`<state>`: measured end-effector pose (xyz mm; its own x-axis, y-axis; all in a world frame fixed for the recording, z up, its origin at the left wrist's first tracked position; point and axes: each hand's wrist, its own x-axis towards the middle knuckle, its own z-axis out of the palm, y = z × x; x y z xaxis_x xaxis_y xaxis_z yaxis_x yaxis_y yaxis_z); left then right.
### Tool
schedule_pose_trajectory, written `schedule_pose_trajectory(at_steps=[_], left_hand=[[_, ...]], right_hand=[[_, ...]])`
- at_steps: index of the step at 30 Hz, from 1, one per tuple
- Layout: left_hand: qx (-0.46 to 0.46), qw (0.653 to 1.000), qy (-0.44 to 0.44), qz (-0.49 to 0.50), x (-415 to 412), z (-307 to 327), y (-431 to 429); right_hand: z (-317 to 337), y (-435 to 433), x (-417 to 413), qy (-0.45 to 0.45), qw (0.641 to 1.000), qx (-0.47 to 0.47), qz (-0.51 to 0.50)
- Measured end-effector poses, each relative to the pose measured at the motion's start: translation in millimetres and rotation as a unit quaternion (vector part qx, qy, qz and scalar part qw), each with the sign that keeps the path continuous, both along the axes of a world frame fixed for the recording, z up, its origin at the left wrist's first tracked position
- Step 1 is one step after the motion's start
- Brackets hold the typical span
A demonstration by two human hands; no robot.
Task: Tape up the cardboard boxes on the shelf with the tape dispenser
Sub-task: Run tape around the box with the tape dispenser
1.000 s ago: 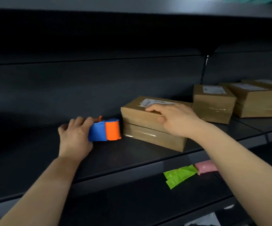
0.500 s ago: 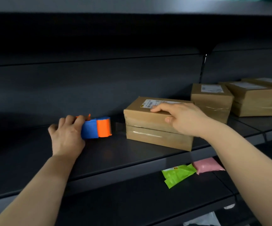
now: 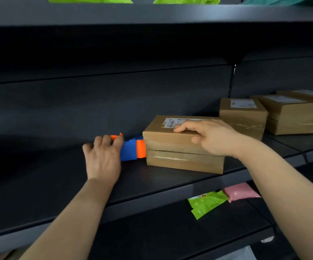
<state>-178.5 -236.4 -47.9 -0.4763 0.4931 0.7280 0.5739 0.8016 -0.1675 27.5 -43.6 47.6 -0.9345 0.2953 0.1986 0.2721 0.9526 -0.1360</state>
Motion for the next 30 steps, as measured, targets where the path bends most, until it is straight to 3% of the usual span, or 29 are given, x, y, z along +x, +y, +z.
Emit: schedule_pose_trajectory(at_steps=[3,5,8,14,23,27,30], left_hand=[[-0.002,1.000,-0.006,0.000,3.1,-1.1,-0.6],[0.000,1.000,-0.007,-0.002,1.7,-1.9,-3.0],[0.002,1.000,-0.022,-0.010,3.0,-1.4,-2.2],[0.016,1.000,-0.010,-0.020,-1.1,-5.4,-3.2],[0.016,0.999,-0.027,-0.023,-7.1,-6.7,-3.5],[0.003,0.999,-0.038,-0.021,-7.2,-7.1,0.7],[-0.001,0.999,-0.042,-0.021,-7.2,-8.7,0.0]], right_hand=[[5.1,-1.1,-0.4,0.003,1.000,-0.028,-0.007],[0.9,-7.9,-9.6,0.059,0.998,-0.006,-0.034],[-22.2,-30.3,-42.3,0.214,0.963,0.136,-0.095],[-68.8,-27.9,-101.7,0.302,0.890,0.333,-0.073],[-77.6,-4.0,-66.9,0.347,0.878,0.323,-0.066],[-84.0,23.6,-41.3,0.416,0.878,0.193,-0.135],[-81.9,18.2,-43.2,0.394,0.887,0.167,-0.171]])
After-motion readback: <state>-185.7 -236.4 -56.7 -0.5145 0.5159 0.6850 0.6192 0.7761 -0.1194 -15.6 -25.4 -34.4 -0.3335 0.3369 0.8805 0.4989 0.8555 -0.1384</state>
